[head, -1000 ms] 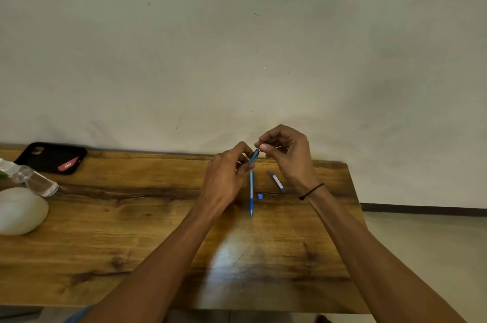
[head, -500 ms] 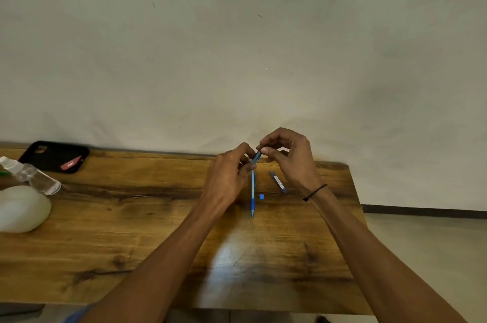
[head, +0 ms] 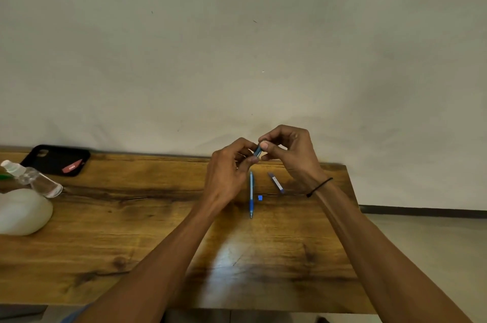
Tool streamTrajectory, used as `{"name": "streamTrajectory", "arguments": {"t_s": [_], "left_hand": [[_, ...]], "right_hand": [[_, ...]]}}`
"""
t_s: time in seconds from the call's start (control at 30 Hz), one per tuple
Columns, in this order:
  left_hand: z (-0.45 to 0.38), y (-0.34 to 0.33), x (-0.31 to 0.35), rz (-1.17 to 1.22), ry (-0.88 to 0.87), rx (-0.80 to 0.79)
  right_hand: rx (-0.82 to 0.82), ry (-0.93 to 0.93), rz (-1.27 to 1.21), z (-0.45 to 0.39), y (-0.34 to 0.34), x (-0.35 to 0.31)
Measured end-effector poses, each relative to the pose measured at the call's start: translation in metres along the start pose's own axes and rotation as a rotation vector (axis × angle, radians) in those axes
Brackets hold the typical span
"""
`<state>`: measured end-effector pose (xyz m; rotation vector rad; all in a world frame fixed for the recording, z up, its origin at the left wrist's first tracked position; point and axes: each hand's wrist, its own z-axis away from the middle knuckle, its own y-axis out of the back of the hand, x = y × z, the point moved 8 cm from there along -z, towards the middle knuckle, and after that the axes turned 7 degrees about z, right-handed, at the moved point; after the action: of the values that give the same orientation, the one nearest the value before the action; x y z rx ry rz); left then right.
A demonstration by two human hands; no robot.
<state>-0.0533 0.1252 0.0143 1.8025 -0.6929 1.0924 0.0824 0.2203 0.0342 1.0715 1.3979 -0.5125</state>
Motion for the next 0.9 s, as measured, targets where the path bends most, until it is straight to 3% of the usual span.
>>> {"name": "streamTrajectory", "arguments": {"t_s": [0.4, 0.67, 0.9], "left_hand": [[-0.009, 0.01, 0.01, 0.371, 0.041, 0.126], [-0.012, 0.024, 0.002, 0.506, 0.084, 0.242], [-0.018, 0.034, 0.014, 0.508, 0.017, 0.293]], "right_hand": [[0.071, 0.088, -0.042, -0.005, 0.0, -0.042], [0.139, -0.134, -0.694, -0.005, 0.008, -0.075], [0.208, -0.11, -0.893, -0.007, 0.033, -0.101]]}}
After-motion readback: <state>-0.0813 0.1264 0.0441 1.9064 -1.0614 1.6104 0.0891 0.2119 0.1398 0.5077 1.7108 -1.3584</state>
